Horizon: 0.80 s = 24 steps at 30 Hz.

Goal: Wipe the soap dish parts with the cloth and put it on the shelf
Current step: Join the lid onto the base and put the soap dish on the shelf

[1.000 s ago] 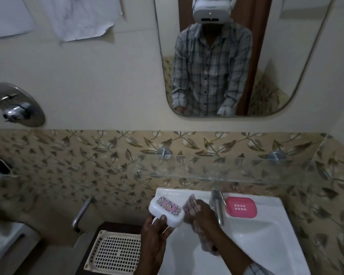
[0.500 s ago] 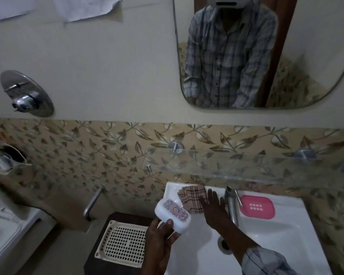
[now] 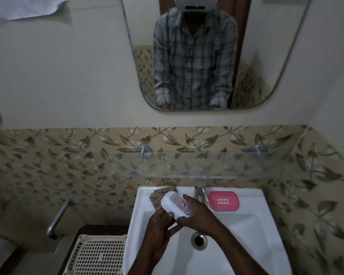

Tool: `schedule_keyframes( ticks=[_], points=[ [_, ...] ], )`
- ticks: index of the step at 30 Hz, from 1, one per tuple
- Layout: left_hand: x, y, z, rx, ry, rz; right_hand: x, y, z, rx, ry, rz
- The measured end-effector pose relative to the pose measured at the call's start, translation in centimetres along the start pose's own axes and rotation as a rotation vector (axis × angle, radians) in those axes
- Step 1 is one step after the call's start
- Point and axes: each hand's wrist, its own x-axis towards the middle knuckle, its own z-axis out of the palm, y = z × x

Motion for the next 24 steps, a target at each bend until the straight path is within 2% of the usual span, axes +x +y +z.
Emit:
schedule_keyframes(
  ticks=[3, 5, 8, 10, 11, 14, 16, 19, 24],
  points=[
    [0.1, -0.9, 1.8, 0.081, -0.069, -0.052, -1.0, 1.4, -1.2, -0.089, 0.003, 0.025],
    [-0.2, -1.5, 2.8, 0.152, -0.106, -0.081, -2.0, 2.3, -1.9, -0.049, 0.061, 0.02],
    [-0.5, -1.9, 3.3, 0.194, -0.056, -0.113, -3.1, 5.3, -4.5, 0.019, 0.295, 0.094],
    [-0.5, -2.0, 2.6, 0.186, -0.004, -0.119, -2.6, 7.8, -7.5, -0.061, 0.422, 0.173],
    [-0.4, -2.1, 2.2, 0.193, 0.017, -0.121, -2.1, 9.1, -8.9, -0.155, 0.423, 0.207],
    [-0.2, -2.4, 1.1, 0.195, 0.053, -0.137, 0.0, 11.0, -11.2, -0.565, 0.238, 0.23],
    [-0.2, -2.6, 0.8, 0.19, 0.067, -0.144, 1.5, 11.6, -11.3, -0.724, 0.095, 0.187],
    [-0.4, -3.0, 0.1, 0.194, 0.099, -0.163, 3.3, 12.3, -10.7, -0.826, -0.023, 0.124],
    [-1.0, -3.5, -2.2, 0.18, 0.171, -0.181, 4.5, 13.3, -9.3, -0.87, -0.078, 0.139]
  ],
)
